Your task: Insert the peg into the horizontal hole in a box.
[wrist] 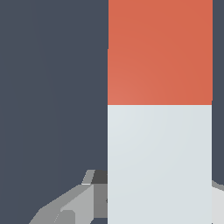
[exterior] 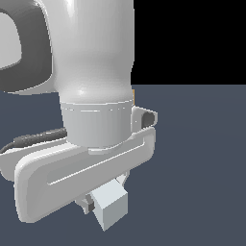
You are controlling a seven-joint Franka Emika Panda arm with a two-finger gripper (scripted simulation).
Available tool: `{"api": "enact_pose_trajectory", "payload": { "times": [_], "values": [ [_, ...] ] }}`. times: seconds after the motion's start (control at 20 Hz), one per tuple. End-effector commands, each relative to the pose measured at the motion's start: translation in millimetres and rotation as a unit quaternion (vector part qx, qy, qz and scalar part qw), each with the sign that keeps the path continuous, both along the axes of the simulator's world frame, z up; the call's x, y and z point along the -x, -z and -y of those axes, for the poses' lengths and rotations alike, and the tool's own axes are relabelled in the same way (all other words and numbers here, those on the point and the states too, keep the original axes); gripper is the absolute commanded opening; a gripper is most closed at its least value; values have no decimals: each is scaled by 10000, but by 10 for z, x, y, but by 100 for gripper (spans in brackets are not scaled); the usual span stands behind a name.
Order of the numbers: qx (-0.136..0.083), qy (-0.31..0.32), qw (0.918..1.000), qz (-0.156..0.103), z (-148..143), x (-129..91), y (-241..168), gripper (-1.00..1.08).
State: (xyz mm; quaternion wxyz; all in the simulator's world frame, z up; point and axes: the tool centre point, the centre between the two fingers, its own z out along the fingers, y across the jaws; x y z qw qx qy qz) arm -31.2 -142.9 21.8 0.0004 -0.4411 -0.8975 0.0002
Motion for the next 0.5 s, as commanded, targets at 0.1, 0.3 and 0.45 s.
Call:
{"api": "enact_pose_trajectory", "payload": {
  "times": [0.1, 0.3, 0.45],
  "values": [
    [-3, 93, 10000, 4, -104, 19, -16, -100],
    [-2, 259, 9997, 4, -252, 53, -38, -100],
    [-2, 423, 9991, 4, -402, 82, -60, -100]
  ]
}}
